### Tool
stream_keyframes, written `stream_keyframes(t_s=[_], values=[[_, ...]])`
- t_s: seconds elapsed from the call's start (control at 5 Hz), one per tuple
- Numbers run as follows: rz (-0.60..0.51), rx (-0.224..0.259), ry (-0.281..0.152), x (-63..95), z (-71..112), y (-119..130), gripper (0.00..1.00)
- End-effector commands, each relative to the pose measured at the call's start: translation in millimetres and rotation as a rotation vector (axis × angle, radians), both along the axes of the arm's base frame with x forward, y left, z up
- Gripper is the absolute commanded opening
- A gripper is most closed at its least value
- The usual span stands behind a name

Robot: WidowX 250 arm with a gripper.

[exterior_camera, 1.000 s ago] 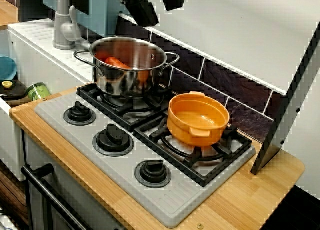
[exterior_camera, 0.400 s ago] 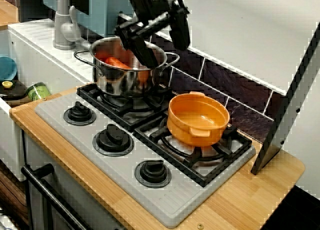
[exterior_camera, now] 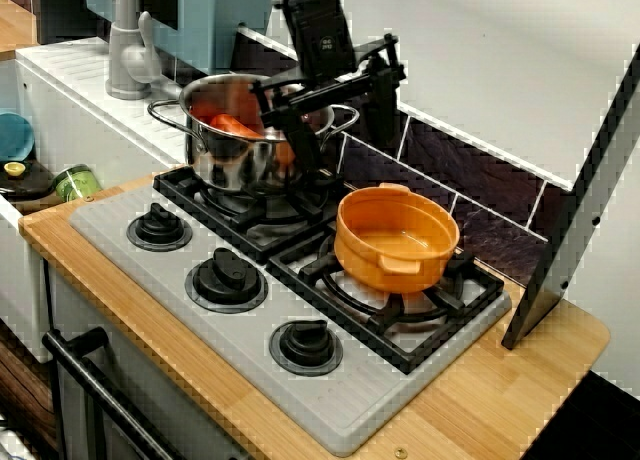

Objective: Lift pot from stove

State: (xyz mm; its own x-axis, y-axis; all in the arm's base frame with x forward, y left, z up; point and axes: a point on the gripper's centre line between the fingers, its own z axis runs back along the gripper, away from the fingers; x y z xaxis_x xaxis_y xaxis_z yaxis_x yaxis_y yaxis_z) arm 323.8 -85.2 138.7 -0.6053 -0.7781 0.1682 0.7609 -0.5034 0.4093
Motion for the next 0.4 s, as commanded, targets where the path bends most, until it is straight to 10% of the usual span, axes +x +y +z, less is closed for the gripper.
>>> stream_keyframes(t_s=[0.0, 0.2], values=[[-0.075, 0.066, -0.07, 8.6, -15.3, 6, 1.0], [-0.093, 0.103, -0.075, 9.1, -27.1, 7, 1.0]])
